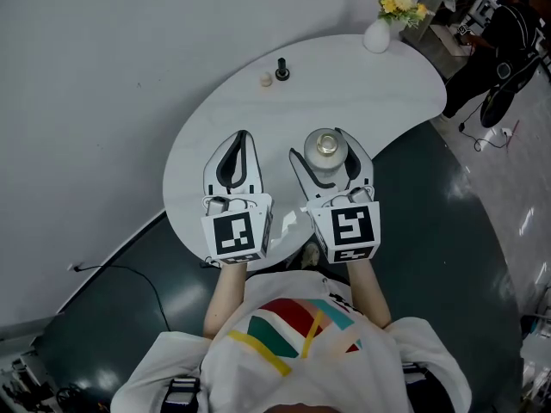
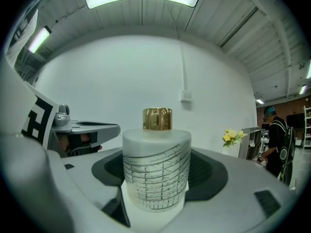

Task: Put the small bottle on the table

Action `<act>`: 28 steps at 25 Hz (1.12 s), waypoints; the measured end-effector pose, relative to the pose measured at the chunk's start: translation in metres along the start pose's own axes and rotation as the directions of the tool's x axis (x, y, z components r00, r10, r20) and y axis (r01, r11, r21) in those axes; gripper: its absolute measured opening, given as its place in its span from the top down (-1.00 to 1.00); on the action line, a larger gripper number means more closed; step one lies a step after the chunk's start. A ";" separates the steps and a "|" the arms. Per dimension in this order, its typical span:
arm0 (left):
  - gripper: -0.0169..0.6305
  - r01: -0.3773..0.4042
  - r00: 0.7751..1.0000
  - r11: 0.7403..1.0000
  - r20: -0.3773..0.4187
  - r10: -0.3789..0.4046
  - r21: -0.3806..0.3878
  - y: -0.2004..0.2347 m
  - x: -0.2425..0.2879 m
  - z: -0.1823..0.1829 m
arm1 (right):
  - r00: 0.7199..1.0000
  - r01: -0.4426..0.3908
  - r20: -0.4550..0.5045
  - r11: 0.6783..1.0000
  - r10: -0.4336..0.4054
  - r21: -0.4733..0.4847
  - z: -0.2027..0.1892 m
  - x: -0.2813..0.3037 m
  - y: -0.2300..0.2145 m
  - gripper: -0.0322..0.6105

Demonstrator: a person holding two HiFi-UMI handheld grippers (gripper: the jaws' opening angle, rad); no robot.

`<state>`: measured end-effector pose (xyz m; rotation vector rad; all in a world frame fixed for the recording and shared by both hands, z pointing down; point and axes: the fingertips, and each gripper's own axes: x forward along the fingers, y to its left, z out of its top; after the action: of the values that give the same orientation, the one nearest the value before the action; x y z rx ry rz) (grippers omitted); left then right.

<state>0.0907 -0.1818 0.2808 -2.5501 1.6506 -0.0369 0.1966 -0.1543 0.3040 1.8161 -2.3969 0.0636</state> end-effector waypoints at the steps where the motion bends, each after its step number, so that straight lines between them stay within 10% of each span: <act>1: 0.89 -0.007 1.000 1.000 0.000 0.007 0.004 0.002 0.000 0.000 | 1.000 -0.005 0.001 1.000 0.005 0.000 0.000 0.000 0.001 -0.17; 28: 0.89 -0.170 0.979 0.983 -0.124 0.161 -0.068 0.102 0.041 -0.078 | 0.958 -0.254 -0.155 0.965 0.241 -0.072 -0.051 0.177 0.058 -0.17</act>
<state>0.0085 -0.2663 0.3464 -2.4993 1.9402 -0.1140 0.0982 -0.3013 0.3808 1.4129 -2.4654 0.1060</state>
